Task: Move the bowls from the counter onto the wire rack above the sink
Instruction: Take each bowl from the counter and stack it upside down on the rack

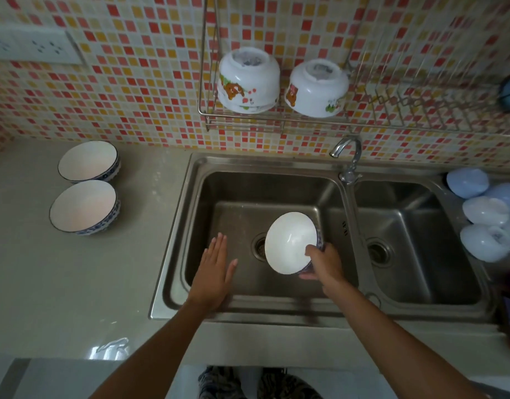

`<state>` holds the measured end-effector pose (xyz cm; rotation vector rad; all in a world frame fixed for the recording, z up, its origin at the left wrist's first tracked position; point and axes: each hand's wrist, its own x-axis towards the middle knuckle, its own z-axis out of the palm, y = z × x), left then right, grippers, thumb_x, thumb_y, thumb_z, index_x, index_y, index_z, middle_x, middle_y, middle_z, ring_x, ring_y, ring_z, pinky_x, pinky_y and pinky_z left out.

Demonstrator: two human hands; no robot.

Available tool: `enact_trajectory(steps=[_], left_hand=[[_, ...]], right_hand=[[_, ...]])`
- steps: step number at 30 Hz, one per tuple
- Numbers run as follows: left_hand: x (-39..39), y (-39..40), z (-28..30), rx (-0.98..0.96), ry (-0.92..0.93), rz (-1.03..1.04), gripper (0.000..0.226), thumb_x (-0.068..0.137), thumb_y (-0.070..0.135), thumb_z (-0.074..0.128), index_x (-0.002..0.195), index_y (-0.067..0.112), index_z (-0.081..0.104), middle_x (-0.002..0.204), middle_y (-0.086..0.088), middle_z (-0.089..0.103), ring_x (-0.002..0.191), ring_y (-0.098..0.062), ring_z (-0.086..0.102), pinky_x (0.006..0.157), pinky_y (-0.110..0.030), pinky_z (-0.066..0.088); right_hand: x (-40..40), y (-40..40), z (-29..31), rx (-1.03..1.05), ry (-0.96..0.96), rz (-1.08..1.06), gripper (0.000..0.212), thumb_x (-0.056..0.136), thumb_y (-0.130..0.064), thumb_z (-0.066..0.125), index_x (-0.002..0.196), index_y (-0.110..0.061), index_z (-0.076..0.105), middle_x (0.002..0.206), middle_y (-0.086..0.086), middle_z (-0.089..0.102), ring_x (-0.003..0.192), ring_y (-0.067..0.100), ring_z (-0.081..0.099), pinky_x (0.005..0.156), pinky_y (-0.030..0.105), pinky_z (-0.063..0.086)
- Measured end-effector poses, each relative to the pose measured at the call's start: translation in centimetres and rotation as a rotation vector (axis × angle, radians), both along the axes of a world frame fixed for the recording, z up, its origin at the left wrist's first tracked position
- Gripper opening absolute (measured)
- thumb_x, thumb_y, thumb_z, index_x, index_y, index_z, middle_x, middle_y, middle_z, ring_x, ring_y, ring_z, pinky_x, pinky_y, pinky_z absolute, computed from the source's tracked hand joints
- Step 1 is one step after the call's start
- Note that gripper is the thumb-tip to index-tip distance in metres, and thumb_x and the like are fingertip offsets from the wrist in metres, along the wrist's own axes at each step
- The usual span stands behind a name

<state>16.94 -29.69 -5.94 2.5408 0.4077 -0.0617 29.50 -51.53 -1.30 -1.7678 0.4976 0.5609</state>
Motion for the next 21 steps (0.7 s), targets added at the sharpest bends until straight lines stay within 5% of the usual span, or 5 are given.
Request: enact_trajectory(steps=[4,8,11,21], left_hand=[[4.9,0.6,5.9,0.006,-0.282,0.007,0.062,0.099,0.045,0.023,0.151,0.019,0.0,0.158,0.006,-0.006,0.145,-0.007,-0.01,0.12,-0.032,-0.001],[9.5,0.6,12.9,0.089,-0.525,0.014,0.058,0.102,0.034,0.029,0.151,0.017,0.003,0.157,0.006,-0.005,0.146,-0.006,-0.008,0.118,-0.022,-0.007],[12.3,0.4,17.4,0.132,-0.667,-0.069,0.055,0.102,0.026,0.029,0.151,0.013,0.007,0.159,0.001,-0.001,0.147,-0.011,-0.005,0.12,-0.029,-0.003],[18.1,2.0,18.5,0.498,-0.394,-0.148,0.061,0.1,0.046,0.01,0.15,0.016,-0.01,0.158,-0.004,-0.016,0.145,-0.019,-0.019,0.119,-0.04,-0.008]], right_hand=[[-0.1,-1.0,3.4,0.348,0.17,-0.02,0.04,0.084,-0.007,0.053,0.124,-0.013,0.049,0.121,0.017,0.048,0.106,0.035,0.055,0.056,0.038,0.059],[0.1,-1.6,6.4,0.542,0.173,-0.031,0.037,0.083,-0.004,0.052,0.118,-0.016,0.052,0.121,0.013,0.049,0.107,0.036,0.055,0.06,0.039,0.06],[0.6,-2.0,8.7,0.624,0.117,-0.02,0.043,0.07,-0.006,0.058,0.112,-0.018,0.056,0.126,0.015,0.049,0.109,0.039,0.055,0.061,0.04,0.06],[3.3,-4.3,16.6,0.913,-0.075,-0.009,0.042,0.077,-0.004,0.052,0.117,-0.018,0.058,0.123,0.016,0.056,0.103,0.037,0.061,0.063,0.039,0.061]])
